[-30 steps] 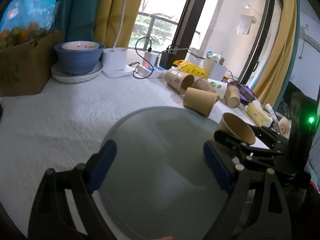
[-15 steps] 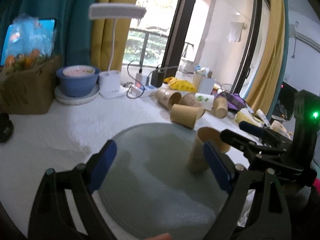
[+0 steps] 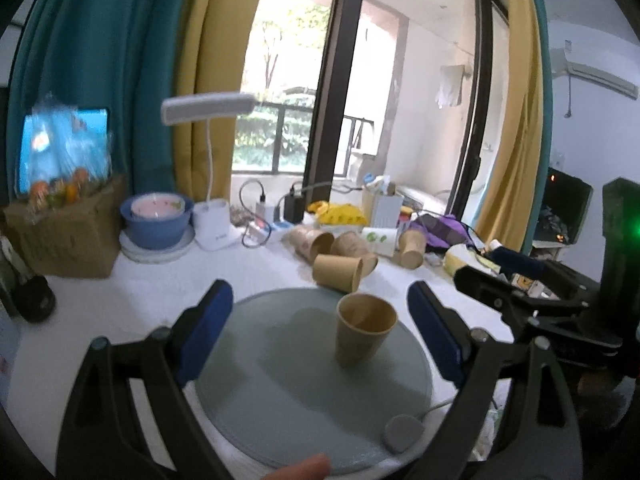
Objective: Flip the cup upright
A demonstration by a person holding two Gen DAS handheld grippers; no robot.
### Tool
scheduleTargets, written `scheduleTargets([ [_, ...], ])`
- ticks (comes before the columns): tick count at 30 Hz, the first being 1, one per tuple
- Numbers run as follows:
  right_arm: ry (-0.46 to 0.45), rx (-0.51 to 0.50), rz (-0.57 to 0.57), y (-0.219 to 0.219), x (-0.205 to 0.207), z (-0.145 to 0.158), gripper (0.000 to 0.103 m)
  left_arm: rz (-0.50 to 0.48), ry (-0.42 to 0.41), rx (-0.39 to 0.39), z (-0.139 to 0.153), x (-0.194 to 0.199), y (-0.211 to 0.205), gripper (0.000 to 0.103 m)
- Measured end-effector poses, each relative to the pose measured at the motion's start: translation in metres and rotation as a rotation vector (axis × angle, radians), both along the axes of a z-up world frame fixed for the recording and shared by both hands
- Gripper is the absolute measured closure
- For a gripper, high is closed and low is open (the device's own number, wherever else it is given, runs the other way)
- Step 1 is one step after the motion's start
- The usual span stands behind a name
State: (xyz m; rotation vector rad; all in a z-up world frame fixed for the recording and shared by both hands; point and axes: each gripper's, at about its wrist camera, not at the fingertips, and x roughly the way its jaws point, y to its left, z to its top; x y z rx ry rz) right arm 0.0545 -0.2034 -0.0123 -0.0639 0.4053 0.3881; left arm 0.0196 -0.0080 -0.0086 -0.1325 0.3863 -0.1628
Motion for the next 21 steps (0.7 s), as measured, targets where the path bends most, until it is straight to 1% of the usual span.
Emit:
scheduleTargets([
  [4,-0.019,-0.001,-0.010,-0.007,-0.013,0.014,0.017,0.031,-0.024,0.047,0.017,-0.009,-0.009,0.013],
  [8,-0.046,-0.003,-0.031,-0.014,-0.031,0.031,0.017,0.053,-0.072,0.088,0.033,-0.024,-0.015,0.013],
  [17,-0.105,0.002,-0.069,-0.027,-0.058,0.058,0.017,0.109,-0.175,0.136,0.062,-0.052,-0.017,0.013],
  [21,-0.116,0.010,-0.082,-0.033,-0.065,0.064,0.017,0.118,-0.201,0.162,0.065,-0.059,-0.019,0.012],
])
